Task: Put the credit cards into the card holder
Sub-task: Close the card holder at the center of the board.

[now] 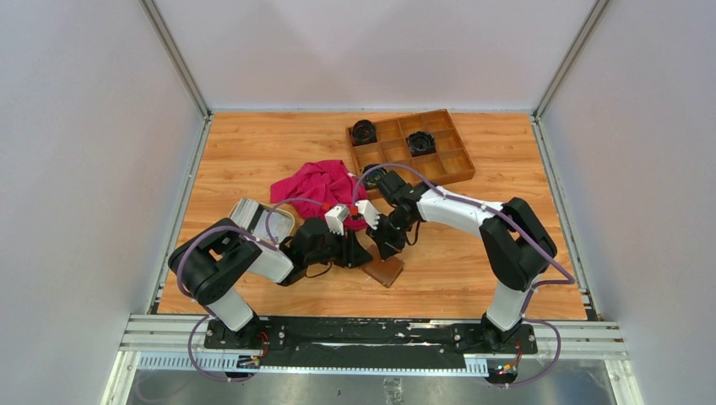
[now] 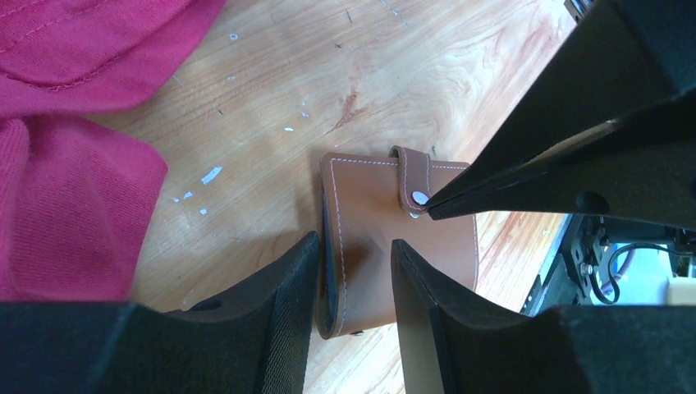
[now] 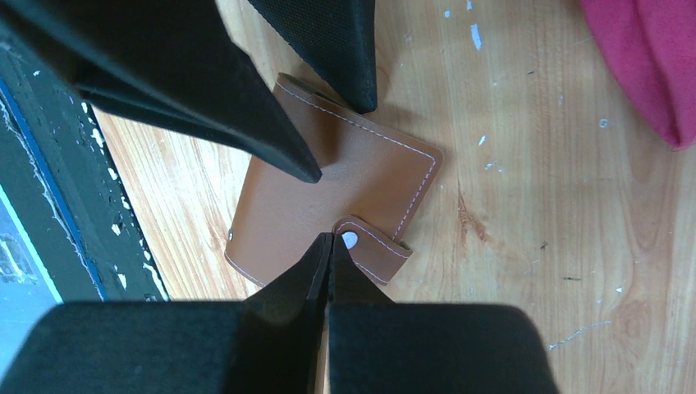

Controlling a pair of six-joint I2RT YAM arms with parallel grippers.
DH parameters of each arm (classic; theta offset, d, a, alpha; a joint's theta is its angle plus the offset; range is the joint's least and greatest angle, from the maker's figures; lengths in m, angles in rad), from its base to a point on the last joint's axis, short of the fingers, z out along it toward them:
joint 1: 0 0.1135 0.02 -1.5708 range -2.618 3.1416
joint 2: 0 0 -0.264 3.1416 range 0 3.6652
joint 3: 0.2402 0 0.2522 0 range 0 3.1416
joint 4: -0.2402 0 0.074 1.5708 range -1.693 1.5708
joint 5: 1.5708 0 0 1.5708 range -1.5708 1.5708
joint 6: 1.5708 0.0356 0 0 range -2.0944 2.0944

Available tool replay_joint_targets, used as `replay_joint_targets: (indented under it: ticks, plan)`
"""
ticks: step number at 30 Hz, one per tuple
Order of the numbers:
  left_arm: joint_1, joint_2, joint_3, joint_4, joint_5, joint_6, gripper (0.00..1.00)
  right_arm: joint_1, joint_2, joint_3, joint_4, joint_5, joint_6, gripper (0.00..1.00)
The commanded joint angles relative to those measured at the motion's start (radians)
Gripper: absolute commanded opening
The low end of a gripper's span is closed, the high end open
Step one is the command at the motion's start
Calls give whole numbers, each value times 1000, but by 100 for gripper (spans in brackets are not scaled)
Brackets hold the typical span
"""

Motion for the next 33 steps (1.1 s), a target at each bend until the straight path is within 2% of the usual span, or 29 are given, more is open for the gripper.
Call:
replay_joint_targets:
  ticks: [1, 10, 22, 28, 33]
  plan:
    - [-7, 34, -7, 5, -8, 12, 43, 31, 14, 12, -63, -7, -59, 0]
    - [-7, 63, 0, 5, -20, -5, 38, 56, 35, 7, -70, -10, -66, 0]
    - [-6, 48, -7, 5, -25, -11, 37, 87, 53, -23, -37, 19, -25, 0]
    - [-6, -55, -35, -3, -54, -24, 44, 40, 0, -15, -28, 19, -19, 0]
    - [-6, -200, -64, -90, -110, -28, 47, -13, -39, -21, -17, -11, -19, 0]
